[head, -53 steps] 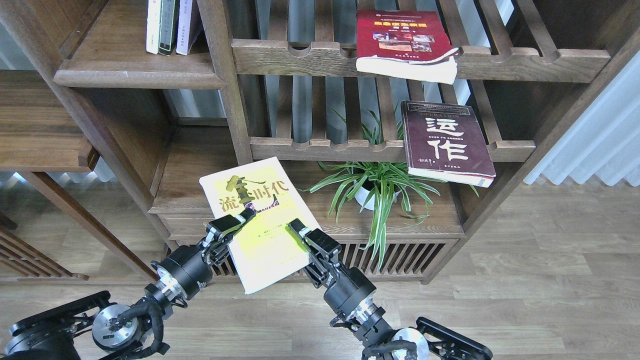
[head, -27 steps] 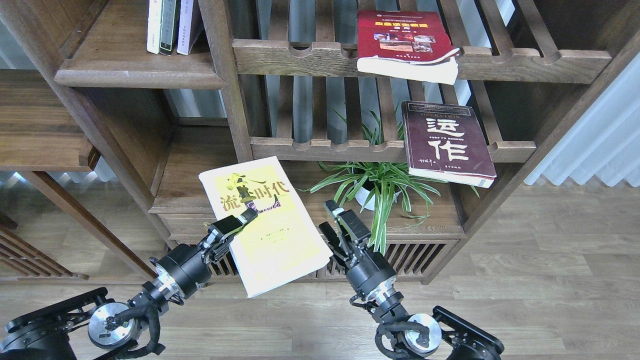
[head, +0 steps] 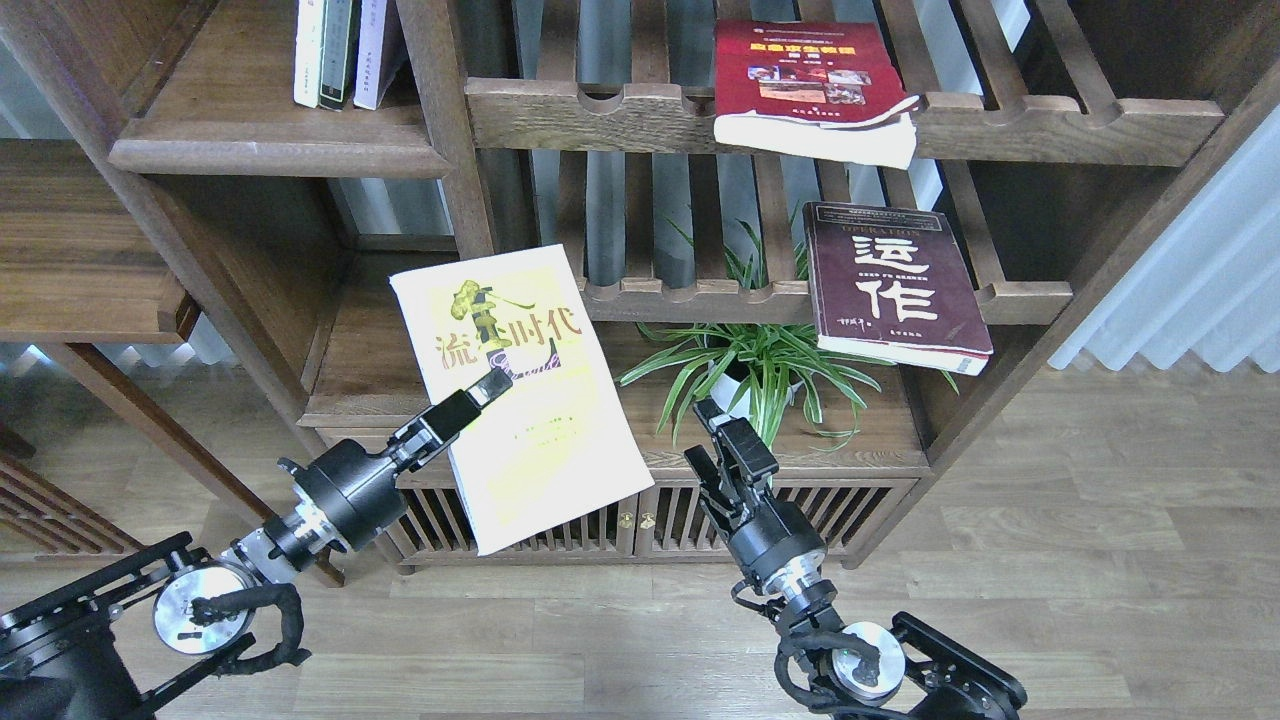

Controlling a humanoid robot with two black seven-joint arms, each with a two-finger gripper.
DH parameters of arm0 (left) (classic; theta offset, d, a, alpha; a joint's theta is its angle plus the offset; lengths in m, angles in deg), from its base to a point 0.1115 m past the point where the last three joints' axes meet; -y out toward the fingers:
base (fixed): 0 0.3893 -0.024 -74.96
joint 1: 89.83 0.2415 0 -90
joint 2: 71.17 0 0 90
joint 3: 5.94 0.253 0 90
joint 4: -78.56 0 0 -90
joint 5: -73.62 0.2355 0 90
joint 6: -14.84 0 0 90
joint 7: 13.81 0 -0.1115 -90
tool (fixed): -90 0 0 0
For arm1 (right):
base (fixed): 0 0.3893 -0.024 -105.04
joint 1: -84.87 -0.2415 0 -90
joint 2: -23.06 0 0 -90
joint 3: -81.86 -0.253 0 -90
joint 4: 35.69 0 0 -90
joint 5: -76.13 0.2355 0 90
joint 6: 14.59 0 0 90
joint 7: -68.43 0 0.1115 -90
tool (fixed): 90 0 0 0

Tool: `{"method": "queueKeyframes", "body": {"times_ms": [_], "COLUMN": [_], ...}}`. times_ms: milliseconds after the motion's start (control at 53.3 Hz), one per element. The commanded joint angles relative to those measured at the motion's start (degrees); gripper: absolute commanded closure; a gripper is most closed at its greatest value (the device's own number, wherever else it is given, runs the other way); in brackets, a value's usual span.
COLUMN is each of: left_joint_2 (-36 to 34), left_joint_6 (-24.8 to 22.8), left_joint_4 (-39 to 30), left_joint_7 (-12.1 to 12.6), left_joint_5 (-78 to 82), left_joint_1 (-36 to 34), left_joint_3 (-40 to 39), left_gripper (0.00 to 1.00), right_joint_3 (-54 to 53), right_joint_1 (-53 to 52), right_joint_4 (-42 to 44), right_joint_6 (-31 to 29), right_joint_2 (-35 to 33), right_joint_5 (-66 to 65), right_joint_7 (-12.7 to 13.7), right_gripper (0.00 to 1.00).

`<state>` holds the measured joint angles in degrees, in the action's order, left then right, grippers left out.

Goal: Organize books on shelf
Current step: 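Lift the yellow-green book with the left gripper up to the top shelf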

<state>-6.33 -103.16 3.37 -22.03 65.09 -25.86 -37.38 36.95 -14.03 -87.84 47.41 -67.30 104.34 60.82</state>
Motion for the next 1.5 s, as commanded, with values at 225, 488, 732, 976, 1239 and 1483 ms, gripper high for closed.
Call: {"method": "queueKeyframes", "body": {"times_ms": [225,488,732,976,1239,1483], "left_joint_2": [0.03,0.55,2.05,2.58,3.45,3.45], "left_joint_6": [0.0,0.0,0.0,0.0,0.0,0.0], "left_joint_4": [-4.0,-4.0,-4.0,-4.0,-4.0,-4.0], "left_joint_7": [0.75,1.63,2.33,2.33,2.25,2.25], "left_joint_5": [5.2,5.72,5.72,5.72,5.55,5.37], "left_joint_1": [0.02,-0.68,-4.19,-9.38,-14.48,-16.15], "left_joint_3": [-2.4,-10.65,-14.7,-18.4,-23.41,-27.53], "left_gripper": [1.0,1.0,1.0,1.0,1.0,1.0], "right_joint_3": [0.0,0.0,0.0,0.0,0.0,0.0], "right_joint_1": [0.37,-0.07,0.28,0.54,0.72,0.72], "right_joint_4": [1.26,1.35,3.02,3.46,3.9,5.13], "right_joint_6": [0.0,0.0,0.0,0.0,0.0,0.0], "right_joint_2": [-0.69,-1.84,-1.75,-1.84,-1.66,-1.57], "right_joint_5": [-0.09,-0.35,-0.44,-0.53,-1.76,-2.11], "right_joint_7": [0.05,0.05,0.05,0.05,0.05,0.05], "right_gripper": [0.13,0.12,0.11,0.1,0.1,0.1]}}
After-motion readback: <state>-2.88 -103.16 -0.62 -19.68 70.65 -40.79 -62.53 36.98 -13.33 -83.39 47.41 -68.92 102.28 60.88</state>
